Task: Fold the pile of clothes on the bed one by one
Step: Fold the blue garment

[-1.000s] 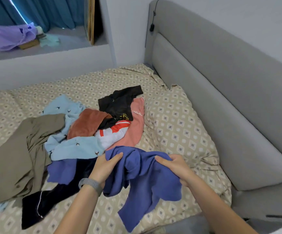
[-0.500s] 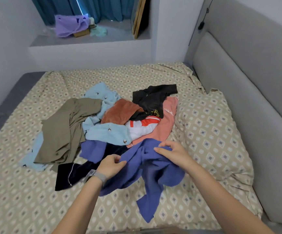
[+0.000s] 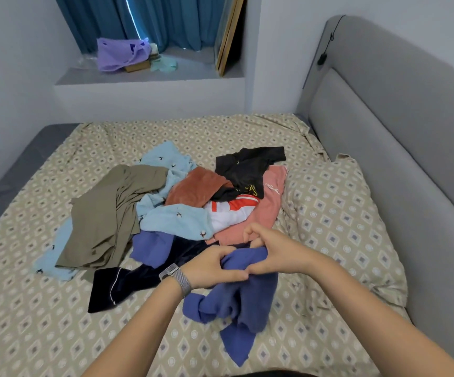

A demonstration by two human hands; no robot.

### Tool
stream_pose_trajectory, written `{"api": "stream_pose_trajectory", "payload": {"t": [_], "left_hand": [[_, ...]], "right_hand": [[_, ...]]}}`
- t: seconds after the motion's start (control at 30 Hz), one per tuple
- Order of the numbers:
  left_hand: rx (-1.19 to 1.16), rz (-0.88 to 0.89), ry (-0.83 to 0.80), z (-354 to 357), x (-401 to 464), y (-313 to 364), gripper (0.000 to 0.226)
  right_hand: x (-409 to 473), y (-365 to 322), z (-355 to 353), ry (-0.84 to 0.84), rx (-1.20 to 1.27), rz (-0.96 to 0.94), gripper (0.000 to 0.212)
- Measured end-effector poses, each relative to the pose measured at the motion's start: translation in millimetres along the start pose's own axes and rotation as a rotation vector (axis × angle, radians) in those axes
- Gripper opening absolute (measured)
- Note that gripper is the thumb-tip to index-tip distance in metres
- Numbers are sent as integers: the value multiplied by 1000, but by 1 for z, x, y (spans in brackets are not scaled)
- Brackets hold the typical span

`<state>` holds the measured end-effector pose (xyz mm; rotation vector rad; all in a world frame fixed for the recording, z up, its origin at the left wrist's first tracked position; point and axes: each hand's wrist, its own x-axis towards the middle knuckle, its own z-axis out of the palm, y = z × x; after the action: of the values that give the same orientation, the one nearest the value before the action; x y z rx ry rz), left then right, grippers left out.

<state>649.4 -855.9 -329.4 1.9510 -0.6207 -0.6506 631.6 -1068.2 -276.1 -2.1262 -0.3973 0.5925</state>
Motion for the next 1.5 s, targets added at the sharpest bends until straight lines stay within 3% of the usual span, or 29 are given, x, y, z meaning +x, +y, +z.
{"api": "stream_pose_trajectory", "payload": {"t": [0.07, 0.17, 0.3, 0.4, 0.57, 0.67, 0.77, 0.9, 0.97, 1.07, 1.2, 1.27, 1.33, 1.4, 1.5], "left_hand": [[117, 29, 47, -8, 6, 3, 70], [416, 24, 50, -28, 13, 11, 58], [1151, -137, -83, -44, 13, 23, 48], [1253, -196, 58, -53, 7, 23, 46], [1031, -257, 230, -83, -12, 20, 31], [1107, -207, 271, -95, -20, 26, 31], [1122, -184, 237, -97, -19, 26, 47], [827, -171, 205, -95, -17, 25, 90], [664, -74, 186, -93, -14, 23, 74], [527, -26, 144, -91, -8, 28, 25], [515, -113, 113, -90, 6, 33, 18], [396, -175, 126, -91, 11, 38, 26], [238, -195, 181, -92, 13, 38, 54], [171, -172, 312, -92, 16, 33, 66], [88, -148, 545, -90, 21, 25, 28]], "right_hand": [[-3, 1, -15, -24, -65, 23, 40], [-2, 11, -36, -59, -304, -6, 30], [2, 24, -51, -137, -579, -14, 44], [3, 27, -57, -97, -791, 46, 54], [4, 38, -89, -54, -840, 122, 39], [5, 42, -100, -64, -883, 79, 38], [10, 38, -102, -27, -990, 31, 43], [18, 39, -112, 55, -1019, 45, 38], [19, 38, -118, 105, -1045, 36, 44], [18, 33, -125, 217, -1056, 32, 49], [22, 25, -130, 331, -1025, 45, 38], [27, 26, -133, 378, -892, 72, 28], [30, 31, -138, 453, -647, 74, 19], [31, 37, -143, 496, -418, 63, 24], [29, 45, -141, 509, -145, 70, 35]]}}
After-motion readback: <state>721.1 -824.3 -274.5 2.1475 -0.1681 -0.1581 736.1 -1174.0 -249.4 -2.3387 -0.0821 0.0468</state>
